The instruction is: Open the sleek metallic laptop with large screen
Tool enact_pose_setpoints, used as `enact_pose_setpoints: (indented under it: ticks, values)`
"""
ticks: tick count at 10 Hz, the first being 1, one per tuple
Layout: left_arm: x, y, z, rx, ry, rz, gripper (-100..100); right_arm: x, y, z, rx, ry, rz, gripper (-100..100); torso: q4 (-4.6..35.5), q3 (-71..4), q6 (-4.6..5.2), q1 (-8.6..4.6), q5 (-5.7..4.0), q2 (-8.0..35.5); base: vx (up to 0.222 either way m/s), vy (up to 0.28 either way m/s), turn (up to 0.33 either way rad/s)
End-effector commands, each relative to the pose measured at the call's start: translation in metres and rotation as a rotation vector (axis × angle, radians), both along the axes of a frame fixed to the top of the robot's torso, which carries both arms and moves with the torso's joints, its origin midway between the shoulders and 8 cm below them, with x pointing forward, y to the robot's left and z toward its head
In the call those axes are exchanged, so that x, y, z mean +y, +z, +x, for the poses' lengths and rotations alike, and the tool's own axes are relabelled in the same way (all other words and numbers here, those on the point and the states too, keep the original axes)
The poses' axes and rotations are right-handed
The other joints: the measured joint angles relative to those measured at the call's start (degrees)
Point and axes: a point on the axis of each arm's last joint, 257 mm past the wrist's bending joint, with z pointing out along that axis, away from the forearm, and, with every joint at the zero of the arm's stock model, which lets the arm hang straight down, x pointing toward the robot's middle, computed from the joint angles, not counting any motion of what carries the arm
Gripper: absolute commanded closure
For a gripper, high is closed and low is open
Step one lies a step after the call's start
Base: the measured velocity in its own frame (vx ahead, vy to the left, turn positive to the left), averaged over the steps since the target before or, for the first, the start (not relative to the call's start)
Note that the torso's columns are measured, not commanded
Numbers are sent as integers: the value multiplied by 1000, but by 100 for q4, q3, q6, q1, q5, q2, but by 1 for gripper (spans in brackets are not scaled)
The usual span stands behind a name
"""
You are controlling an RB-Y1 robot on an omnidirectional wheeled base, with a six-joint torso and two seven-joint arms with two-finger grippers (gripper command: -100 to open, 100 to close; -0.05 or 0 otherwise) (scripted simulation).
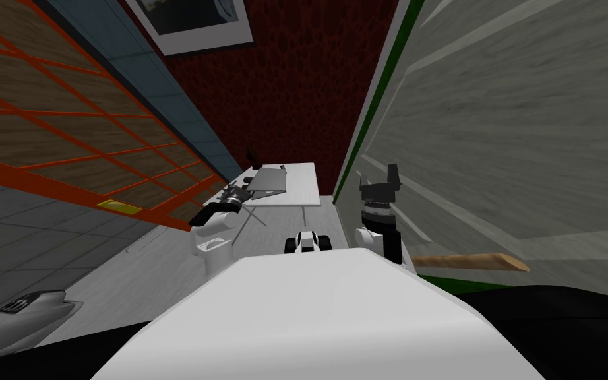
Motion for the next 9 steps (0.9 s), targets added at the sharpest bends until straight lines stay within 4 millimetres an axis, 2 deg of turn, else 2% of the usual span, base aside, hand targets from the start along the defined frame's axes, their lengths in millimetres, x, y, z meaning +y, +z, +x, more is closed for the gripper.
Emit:
enact_pose_setpoints:
  ticks: [1, 2, 3, 4, 9]
  values:
    - [0, 15, -11, -1, -3, 2, -100, 0, 0, 0, 0, 0, 0, 0, -1, 0, -1, -3, -1, 0, 35, -8, 12]
    - [0, 20, -15, 0, -5, 4, -100, 0, 0, 0, 0, 0, 0, 0, 1, 0, 0, -6, -2, 1, 38, -7, 6]
    - [0, 16, -13, 2, -4, 2, -100, 0, 0, 0, 0, 0, 0, 0, -2, -1, 0, -4, -1, -2, 18, -3, 1]
    - [0, 15, -13, 5, -4, 1, 0, 0, 0, 0, 0, 0, 0, 0, -3, -1, 0, 0, 2, -1, 0, 0, 0]
    - [0, 12, -13, 12, -4, -1, 0, 0, 0, 0, 0, 0, 0, 0, -7, -4, 0, 1, 4, -8, 0, 0, 0]
